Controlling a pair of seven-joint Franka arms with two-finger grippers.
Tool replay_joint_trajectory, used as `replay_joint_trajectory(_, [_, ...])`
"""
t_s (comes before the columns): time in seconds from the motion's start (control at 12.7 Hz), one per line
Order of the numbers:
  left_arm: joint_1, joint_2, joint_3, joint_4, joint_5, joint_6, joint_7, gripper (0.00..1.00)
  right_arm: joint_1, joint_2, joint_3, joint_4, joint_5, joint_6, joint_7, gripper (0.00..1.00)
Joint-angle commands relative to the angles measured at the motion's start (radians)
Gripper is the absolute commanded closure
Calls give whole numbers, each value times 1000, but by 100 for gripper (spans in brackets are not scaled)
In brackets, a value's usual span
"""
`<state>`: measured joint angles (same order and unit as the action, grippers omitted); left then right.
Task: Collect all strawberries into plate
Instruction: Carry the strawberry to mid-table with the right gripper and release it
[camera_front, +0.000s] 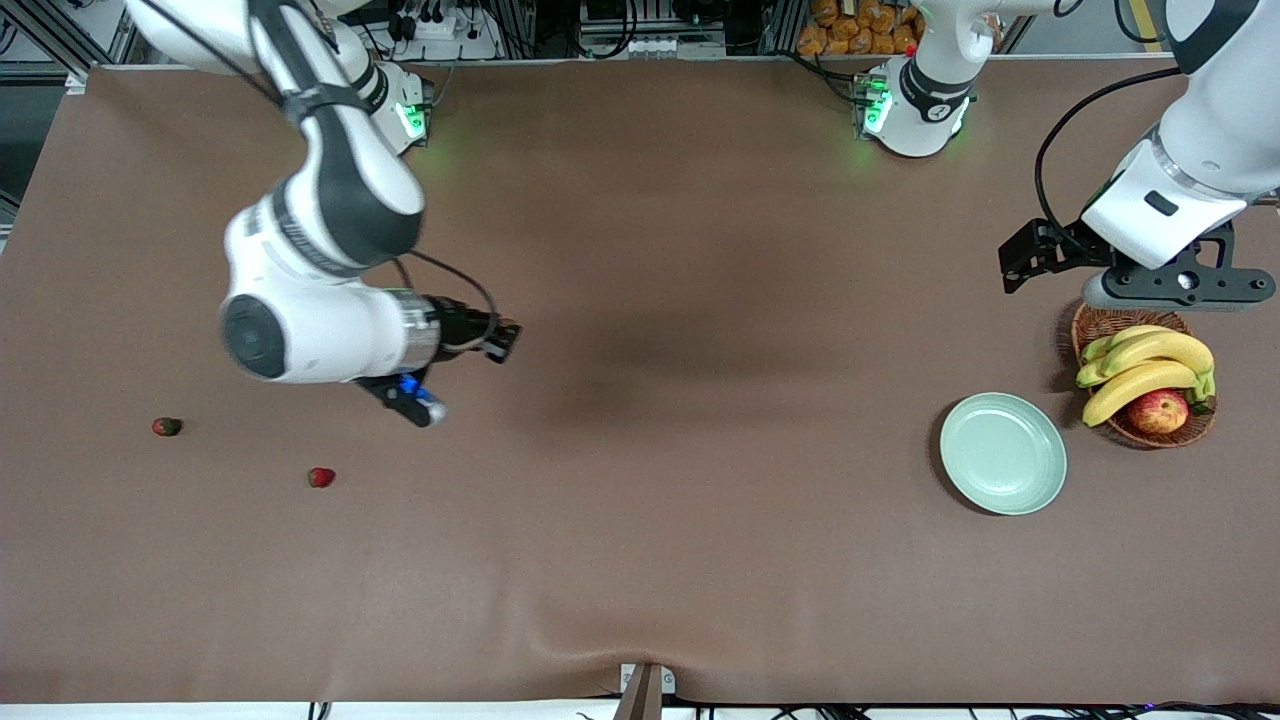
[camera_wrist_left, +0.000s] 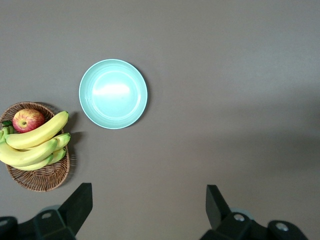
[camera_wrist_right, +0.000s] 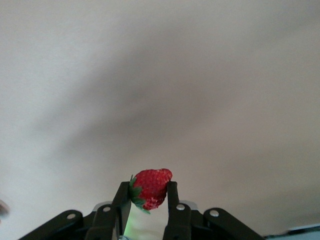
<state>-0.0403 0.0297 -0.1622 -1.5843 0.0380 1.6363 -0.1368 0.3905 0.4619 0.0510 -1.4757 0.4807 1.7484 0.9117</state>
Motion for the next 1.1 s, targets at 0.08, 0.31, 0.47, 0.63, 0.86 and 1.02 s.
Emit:
replay_joint_trajectory(0.08, [-1, -10, -3, 9, 14, -6, 11, 0, 134, 81, -19, -5, 47, 204, 174, 100])
replay_joint_trajectory(0.31, [3, -24, -20, 9, 14, -50, 6, 0, 220, 168, -17, -2, 62, 391, 294, 100])
replay_joint_trajectory(0.47, [2, -56, -23, 9, 14, -88, 0, 0, 289, 239, -19, 0, 61, 538, 375, 100])
replay_joint_trajectory(0.63, [10, -70, -33, 9, 14, -125, -3, 0, 339, 306, -19, 8, 62, 693, 447, 100])
replay_joint_trajectory(0.86, [14, -71, -19, 9, 11, -130, 17, 0, 392, 412, -20, 89, 56, 803, 556, 100])
replay_joint_trajectory(1.02, [13, -67, -20, 6, 11, -130, 16, 0, 401, 435, -20, 94, 56, 806, 559, 100])
